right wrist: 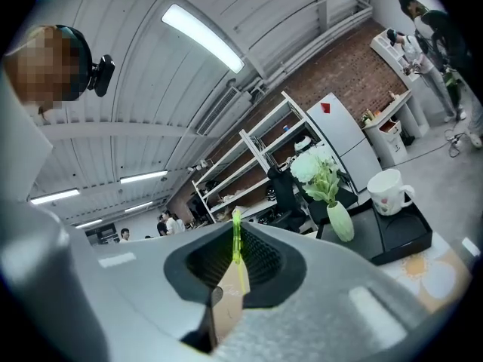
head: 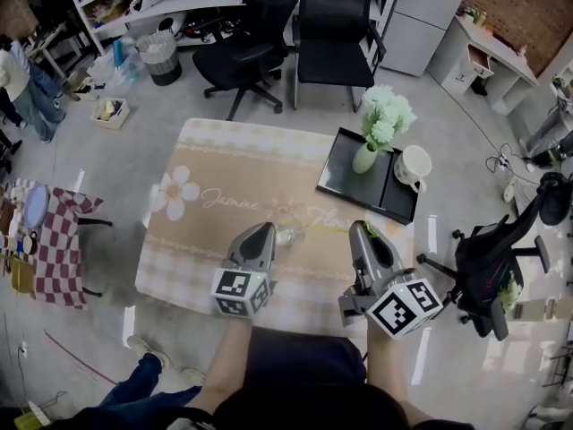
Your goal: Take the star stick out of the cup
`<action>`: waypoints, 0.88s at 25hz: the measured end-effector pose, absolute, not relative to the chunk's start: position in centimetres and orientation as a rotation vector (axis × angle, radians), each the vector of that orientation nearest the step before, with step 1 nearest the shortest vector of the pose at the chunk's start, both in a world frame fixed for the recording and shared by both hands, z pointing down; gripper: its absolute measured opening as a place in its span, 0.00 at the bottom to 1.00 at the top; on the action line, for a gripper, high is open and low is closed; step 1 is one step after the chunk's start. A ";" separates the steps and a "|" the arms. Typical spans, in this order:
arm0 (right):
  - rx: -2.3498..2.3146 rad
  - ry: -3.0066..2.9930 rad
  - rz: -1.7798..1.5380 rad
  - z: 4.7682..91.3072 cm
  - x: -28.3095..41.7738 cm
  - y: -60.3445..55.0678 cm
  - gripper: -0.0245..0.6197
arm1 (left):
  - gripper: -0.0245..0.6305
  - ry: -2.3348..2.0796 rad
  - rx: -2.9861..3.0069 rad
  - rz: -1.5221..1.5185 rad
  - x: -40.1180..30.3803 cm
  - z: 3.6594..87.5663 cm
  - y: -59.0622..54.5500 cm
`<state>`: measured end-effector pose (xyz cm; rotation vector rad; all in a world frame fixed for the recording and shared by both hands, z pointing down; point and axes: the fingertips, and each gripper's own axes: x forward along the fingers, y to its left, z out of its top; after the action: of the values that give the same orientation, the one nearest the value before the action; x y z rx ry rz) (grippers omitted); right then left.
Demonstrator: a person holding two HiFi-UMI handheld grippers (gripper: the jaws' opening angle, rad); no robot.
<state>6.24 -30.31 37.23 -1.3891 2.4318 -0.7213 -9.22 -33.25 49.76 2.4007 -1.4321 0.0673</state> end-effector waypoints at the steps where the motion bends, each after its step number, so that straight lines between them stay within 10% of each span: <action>1: -1.390 2.428 -0.704 36.8 6.5 -30.2 0.06 | 0.05 -1.429 2.402 0.066 -9.1 49.8 -33.3; 22: -1.744 2.324 -0.608 39.5 15.1 -30.0 0.06 | 0.05 -1.401 2.422 0.091 -7.7 49.8 -32.7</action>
<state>15.07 -29.99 39.46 -1.7438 2.3245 -0.6081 -7.67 -32.67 49.80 2.4220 -1.4006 0.0910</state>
